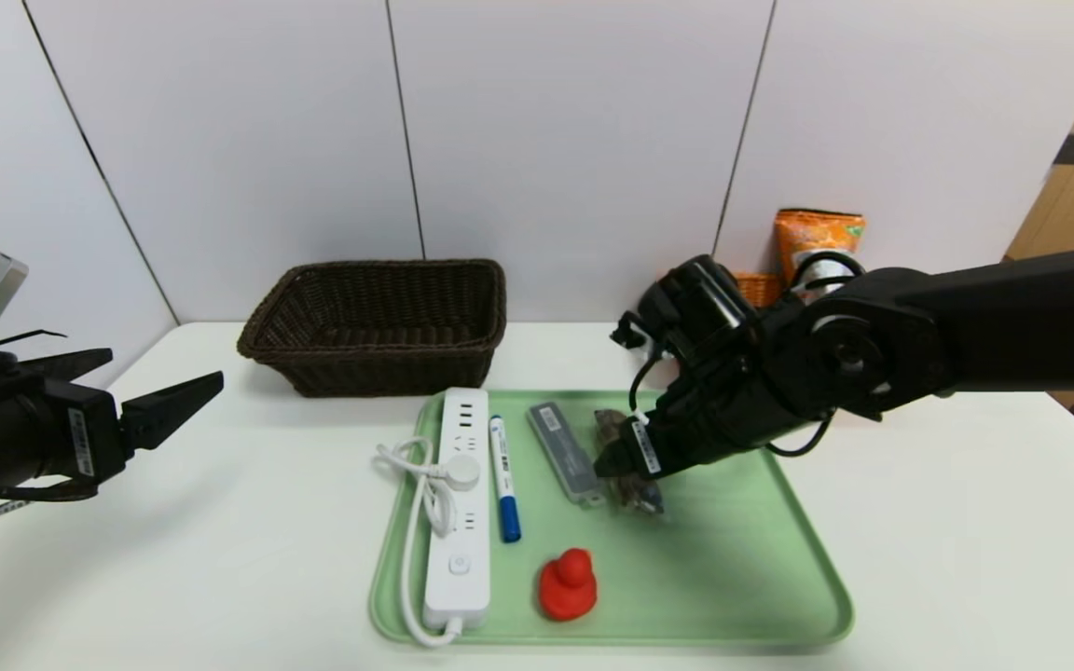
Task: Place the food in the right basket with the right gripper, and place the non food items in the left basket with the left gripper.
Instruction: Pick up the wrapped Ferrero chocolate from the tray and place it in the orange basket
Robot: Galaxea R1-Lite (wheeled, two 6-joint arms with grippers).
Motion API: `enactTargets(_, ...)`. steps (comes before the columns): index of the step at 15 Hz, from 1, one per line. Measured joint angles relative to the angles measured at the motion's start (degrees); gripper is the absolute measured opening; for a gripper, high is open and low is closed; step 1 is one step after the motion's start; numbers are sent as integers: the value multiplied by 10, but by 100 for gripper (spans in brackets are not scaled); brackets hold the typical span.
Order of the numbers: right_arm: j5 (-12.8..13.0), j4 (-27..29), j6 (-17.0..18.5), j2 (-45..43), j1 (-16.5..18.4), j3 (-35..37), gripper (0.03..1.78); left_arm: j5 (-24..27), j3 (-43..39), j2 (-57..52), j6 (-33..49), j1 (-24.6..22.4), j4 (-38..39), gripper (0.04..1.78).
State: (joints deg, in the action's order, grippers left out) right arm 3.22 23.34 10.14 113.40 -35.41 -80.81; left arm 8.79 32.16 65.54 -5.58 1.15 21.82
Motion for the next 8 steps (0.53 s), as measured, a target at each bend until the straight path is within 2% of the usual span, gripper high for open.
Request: enactTargets(8, 7, -37, -3, 31, 16, 3, 169, 0, -8, -2, 2, 0, 0, 169)
